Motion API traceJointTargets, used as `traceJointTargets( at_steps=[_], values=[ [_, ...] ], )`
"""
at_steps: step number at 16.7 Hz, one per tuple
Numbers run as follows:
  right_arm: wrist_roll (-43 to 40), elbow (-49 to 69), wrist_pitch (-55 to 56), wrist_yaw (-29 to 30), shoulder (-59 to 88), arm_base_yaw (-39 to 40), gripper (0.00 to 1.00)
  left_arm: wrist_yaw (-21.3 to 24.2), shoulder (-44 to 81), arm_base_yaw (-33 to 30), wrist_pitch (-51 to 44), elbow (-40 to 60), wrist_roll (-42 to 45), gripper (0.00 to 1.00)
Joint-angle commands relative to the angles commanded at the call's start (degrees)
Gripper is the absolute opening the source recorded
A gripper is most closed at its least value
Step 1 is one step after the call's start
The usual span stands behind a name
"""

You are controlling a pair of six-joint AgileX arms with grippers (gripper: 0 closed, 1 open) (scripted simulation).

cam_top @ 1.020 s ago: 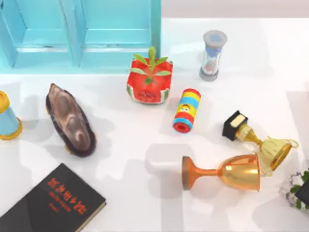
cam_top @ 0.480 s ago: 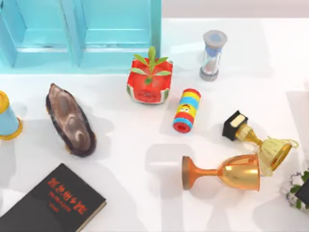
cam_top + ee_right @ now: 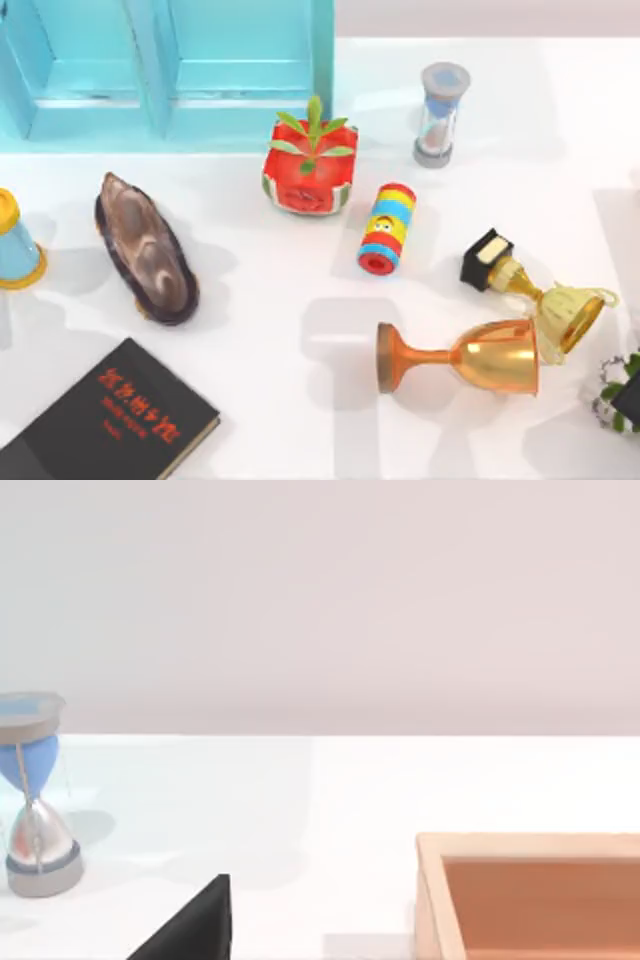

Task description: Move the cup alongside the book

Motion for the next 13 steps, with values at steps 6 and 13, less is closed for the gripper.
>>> traceJointTargets(
  at_steps=[6,13],
  values=[
    [0.0,0.0,0.0,0.0,0.0,0.0,1.00,0.0,0.1,-0.2,1.0,-1.0,-0.1,1.00],
    [0.0,0.0,0.0,0.0,0.0,0.0,1.00,0.0,3.5,0.1,17.9,-13.8,0.2,1.00]
  ],
)
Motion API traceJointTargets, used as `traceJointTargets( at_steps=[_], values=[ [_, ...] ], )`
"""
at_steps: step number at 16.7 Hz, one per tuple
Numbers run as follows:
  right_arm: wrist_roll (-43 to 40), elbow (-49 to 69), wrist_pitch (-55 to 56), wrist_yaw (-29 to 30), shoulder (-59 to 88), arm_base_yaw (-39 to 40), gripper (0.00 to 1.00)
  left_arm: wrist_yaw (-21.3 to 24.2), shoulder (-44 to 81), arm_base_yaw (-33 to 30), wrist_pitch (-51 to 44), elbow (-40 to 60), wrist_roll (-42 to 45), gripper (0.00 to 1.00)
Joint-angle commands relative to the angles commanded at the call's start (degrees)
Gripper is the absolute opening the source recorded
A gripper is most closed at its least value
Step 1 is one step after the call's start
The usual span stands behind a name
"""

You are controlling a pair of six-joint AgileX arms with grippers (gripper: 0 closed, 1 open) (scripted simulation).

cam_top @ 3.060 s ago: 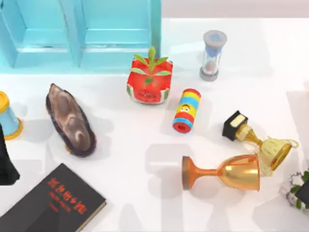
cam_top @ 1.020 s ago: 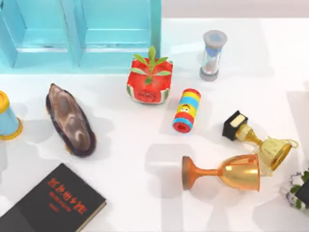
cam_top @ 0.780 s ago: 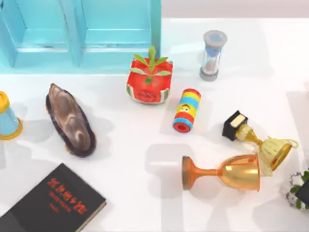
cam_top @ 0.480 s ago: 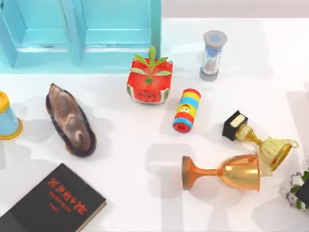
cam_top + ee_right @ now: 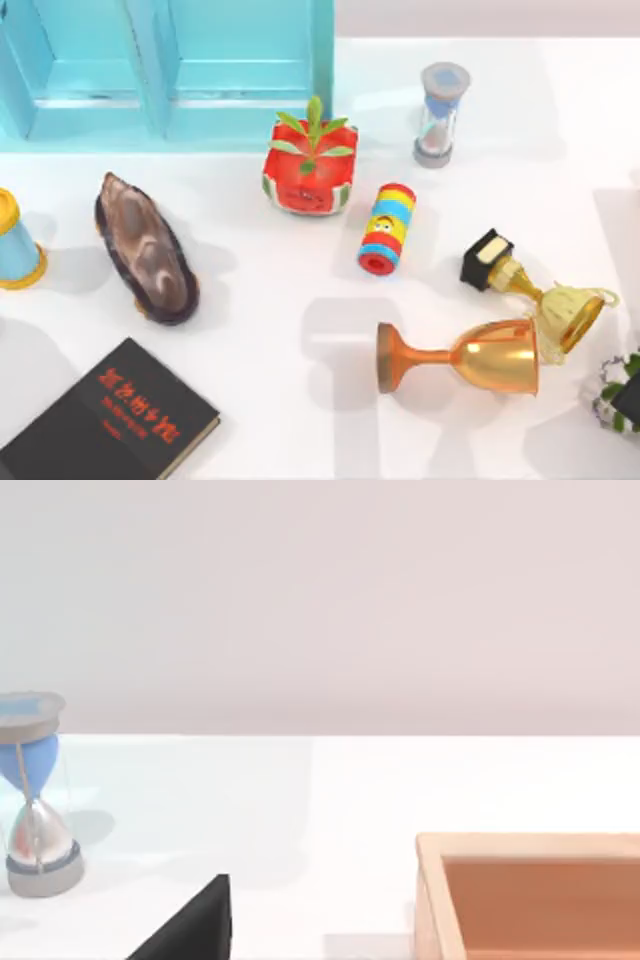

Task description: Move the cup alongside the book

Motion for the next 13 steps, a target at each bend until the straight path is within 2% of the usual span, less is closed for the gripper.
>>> traceJointTargets(
  at_steps=[6,13],
  values=[
    [0.0,0.0,0.0,0.0,0.0,0.0,1.00,0.0,0.8,0.1,3.1,-2.9,0.1,1.00],
    [0.0,0.0,0.0,0.0,0.0,0.0,1.00,0.0,0.8,0.1,3.1,-2.9,0.1,0.47]
  ],
)
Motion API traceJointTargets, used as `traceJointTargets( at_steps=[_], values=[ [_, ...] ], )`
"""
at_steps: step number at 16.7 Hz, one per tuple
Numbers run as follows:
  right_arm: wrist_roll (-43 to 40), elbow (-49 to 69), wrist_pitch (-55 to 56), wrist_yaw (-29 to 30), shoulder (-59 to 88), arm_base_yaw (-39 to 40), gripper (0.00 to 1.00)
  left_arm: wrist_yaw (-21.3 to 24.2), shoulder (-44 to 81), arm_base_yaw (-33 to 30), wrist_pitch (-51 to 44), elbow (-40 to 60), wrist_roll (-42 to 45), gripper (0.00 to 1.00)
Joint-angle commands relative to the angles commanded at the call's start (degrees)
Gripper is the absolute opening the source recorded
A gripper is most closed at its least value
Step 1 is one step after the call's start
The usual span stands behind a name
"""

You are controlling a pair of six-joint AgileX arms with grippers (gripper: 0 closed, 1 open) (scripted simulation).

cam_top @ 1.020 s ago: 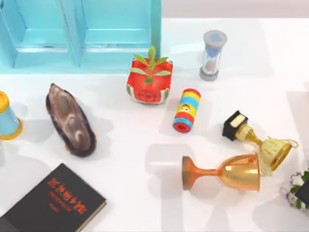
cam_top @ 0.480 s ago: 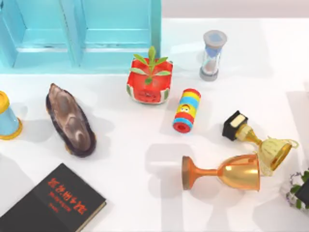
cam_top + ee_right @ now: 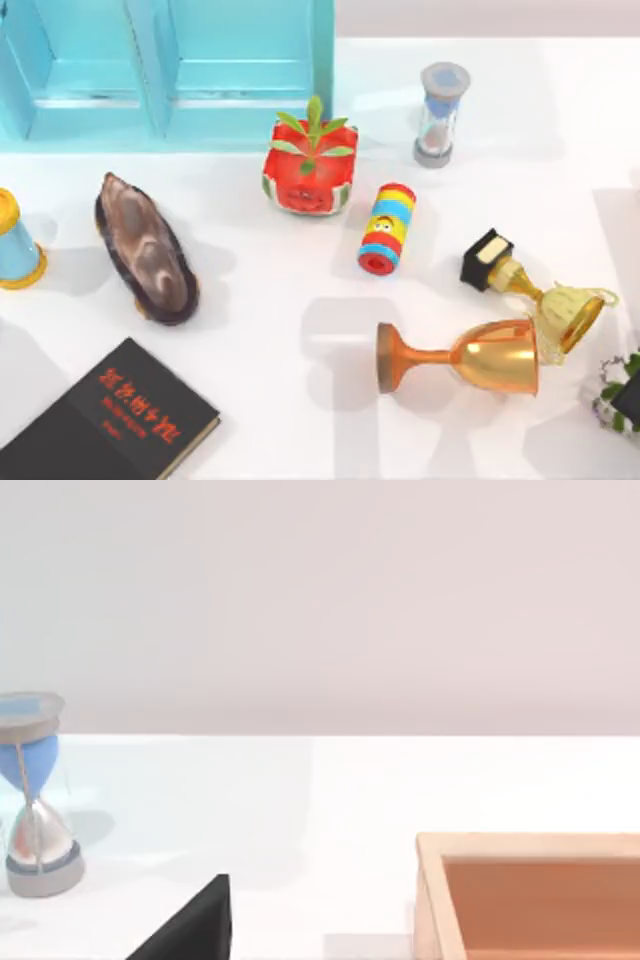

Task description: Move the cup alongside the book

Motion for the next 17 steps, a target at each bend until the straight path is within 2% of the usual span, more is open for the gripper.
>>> traceJointTargets(
  at_steps=[6,17],
  values=[
    [0.0,0.0,0.0,0.0,0.0,0.0,1.00,0.0,0.0,0.0,0.0,0.0,0.0,0.02],
    [0.0,0.0,0.0,0.0,0.0,0.0,1.00,0.0,-0.1,-0.2,-0.8,0.5,0.2,0.00]
  ],
)
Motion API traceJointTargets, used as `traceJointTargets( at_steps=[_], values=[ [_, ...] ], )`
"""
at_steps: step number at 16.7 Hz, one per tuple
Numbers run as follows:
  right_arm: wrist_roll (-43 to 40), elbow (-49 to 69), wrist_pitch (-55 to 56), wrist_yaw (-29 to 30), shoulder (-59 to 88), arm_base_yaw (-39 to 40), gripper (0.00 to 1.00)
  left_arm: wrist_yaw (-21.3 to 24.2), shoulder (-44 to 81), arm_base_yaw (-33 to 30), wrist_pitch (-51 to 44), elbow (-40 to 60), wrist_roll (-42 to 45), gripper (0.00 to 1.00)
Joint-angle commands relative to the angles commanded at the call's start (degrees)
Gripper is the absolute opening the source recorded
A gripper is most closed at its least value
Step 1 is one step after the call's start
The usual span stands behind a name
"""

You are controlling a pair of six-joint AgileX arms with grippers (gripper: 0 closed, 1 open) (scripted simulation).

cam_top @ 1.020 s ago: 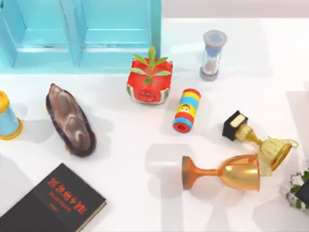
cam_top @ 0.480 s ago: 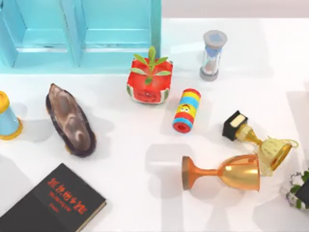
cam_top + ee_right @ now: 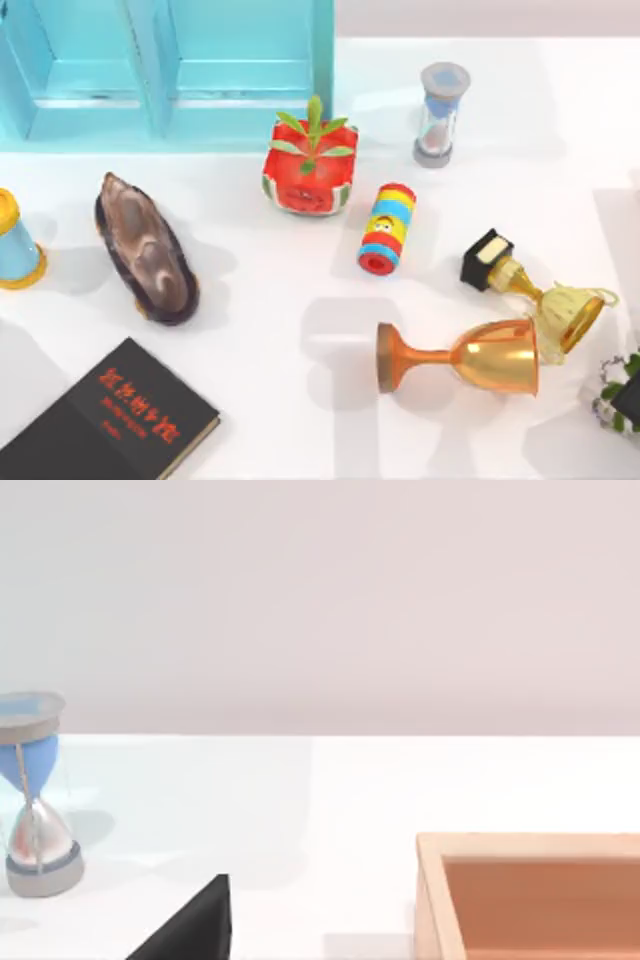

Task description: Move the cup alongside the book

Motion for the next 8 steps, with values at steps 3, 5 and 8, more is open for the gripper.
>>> traceJointTargets(
  at_steps=[3,5,8],
  values=[
    [0.0,0.0,0.0,0.0,0.0,0.0,1.00,0.1,-0.9,-0.2,-3.6,2.3,0.1,0.00],
    [0.0,0.0,0.0,0.0,0.0,0.0,1.00,0.0,-1.8,-0.2,-6.5,4.3,0.1,0.00],
    [0.0,0.0,0.0,0.0,0.0,0.0,1.00,0.0,-3.0,0.0,-9.3,6.5,-0.2,0.00]
  ],
)
